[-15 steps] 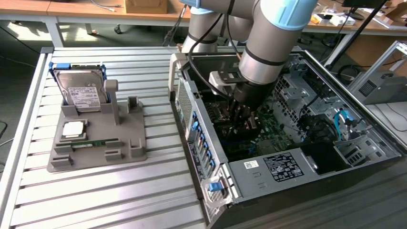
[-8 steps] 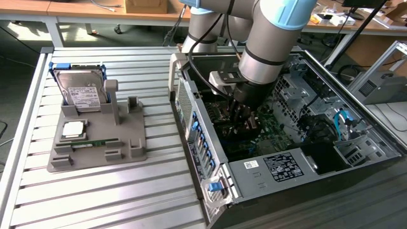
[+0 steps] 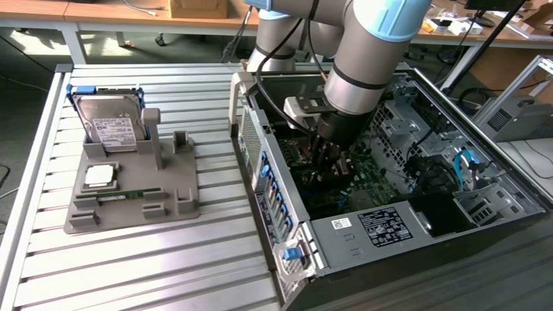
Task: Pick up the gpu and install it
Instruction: 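Insert the gpu into the slot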
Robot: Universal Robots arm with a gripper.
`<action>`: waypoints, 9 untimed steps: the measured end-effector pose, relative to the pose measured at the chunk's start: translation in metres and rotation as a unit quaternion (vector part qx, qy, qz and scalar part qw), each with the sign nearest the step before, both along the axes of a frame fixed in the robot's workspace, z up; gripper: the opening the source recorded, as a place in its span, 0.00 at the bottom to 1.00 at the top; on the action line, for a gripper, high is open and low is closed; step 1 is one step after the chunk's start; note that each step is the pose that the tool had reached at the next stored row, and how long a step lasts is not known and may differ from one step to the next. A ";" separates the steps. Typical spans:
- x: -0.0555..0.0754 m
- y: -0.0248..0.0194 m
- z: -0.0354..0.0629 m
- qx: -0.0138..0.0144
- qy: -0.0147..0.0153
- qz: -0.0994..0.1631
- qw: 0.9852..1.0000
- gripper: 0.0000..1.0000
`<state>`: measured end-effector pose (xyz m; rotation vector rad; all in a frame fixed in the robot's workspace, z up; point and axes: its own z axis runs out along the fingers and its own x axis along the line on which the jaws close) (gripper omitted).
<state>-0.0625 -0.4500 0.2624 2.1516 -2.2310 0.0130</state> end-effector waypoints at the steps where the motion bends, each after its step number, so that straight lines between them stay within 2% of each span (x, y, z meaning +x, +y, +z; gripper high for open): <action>1: 0.000 0.0000 0.0000 0.004 0.000 0.000 1.000 0.27; 3: 0.000 0.0000 0.0001 0.009 0.000 0.000 1.000 0.27; 4: 0.000 0.0000 0.0001 0.011 0.000 0.000 1.000 0.27; 9: 0.000 -0.0003 -0.0001 0.011 0.000 0.000 1.000 0.27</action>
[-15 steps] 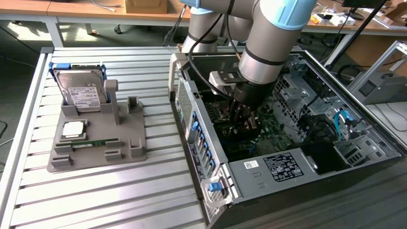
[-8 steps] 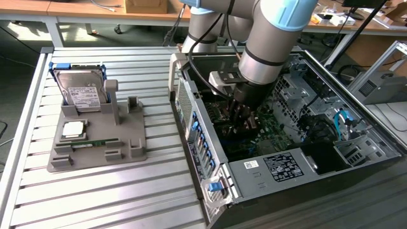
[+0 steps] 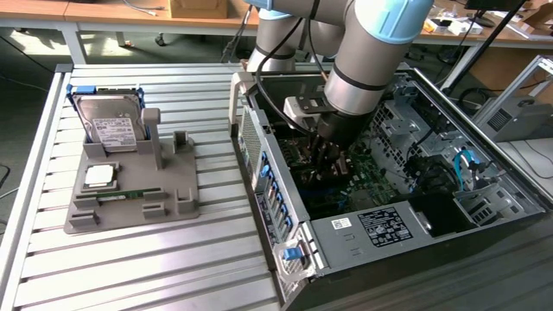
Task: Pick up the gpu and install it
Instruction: 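Insert the gpu into the slot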
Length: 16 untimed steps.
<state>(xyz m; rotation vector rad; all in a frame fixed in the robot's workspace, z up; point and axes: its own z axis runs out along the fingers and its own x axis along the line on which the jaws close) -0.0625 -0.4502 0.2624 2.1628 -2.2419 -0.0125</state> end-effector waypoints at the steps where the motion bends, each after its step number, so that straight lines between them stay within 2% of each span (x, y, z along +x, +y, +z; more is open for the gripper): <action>1: 0.000 0.0000 -0.0003 -0.001 0.000 0.000 1.000 0.27; 16: 0.000 -0.0024 -0.0038 -0.001 0.000 0.000 1.000 0.27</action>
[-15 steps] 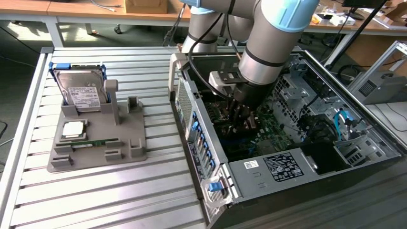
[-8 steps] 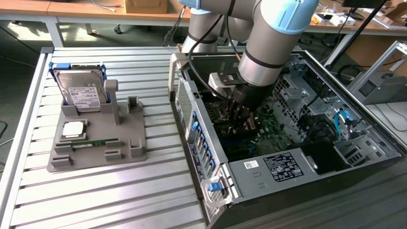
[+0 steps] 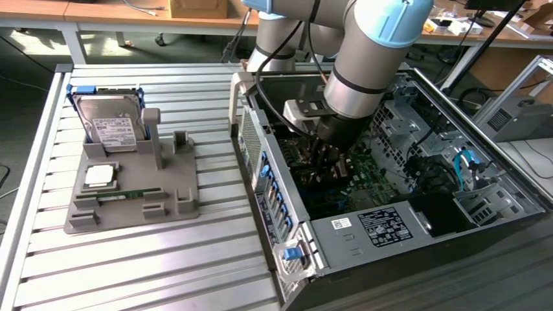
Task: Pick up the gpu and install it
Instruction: 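Insert the gpu into the slot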
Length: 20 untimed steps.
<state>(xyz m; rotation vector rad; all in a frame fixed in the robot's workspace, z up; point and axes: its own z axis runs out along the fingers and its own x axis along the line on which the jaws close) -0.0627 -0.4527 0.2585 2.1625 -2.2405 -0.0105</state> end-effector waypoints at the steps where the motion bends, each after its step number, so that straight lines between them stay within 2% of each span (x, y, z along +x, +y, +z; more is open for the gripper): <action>1: 0.000 -0.0001 0.0000 0.000 0.000 0.000 1.000 0.27; 8: 0.000 -0.0005 0.0002 -0.001 0.000 0.000 1.000 0.27; 9: 0.000 -0.0006 0.0002 -0.002 0.000 0.000 1.000 0.27; 10: 0.000 -0.0006 0.0001 -0.005 0.000 0.000 1.000 0.27; 12: 0.000 -0.0007 0.0001 -0.006 0.000 0.000 1.000 0.27; 20: 0.000 -0.0007 -0.0011 -0.006 0.000 0.000 1.000 0.27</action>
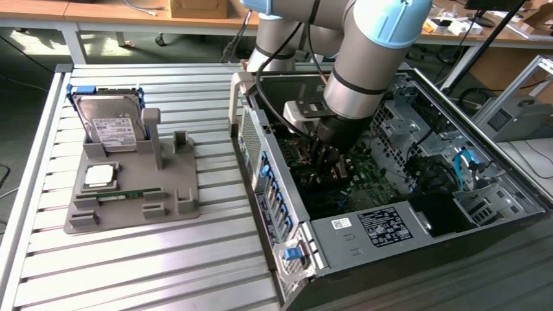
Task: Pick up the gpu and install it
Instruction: 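Insert the gpu into the slot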
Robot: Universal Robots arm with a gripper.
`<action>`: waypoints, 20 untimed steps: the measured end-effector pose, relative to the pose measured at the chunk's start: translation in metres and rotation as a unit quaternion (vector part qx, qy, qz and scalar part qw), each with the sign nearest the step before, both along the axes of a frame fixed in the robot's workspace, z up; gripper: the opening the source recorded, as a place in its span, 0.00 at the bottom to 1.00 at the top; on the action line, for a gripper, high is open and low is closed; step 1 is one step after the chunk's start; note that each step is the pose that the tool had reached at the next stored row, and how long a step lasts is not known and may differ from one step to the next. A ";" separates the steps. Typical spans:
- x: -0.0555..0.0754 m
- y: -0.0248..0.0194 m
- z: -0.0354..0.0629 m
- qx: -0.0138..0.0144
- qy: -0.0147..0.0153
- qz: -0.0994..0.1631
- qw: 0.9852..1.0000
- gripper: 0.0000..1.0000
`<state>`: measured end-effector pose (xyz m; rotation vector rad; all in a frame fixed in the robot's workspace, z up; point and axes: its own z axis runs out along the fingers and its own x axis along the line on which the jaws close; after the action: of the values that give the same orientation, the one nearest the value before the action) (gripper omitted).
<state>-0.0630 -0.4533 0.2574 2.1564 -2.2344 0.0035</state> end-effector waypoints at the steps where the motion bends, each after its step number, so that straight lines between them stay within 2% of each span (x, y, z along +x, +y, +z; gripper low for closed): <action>1: 0.000 0.0000 -0.0002 0.000 0.000 0.000 1.000 0.27; 20: 0.000 0.0000 -0.0035 0.000 0.000 0.000 1.000 0.27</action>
<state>-0.0629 -0.4533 0.2540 2.1561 -2.2341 0.0041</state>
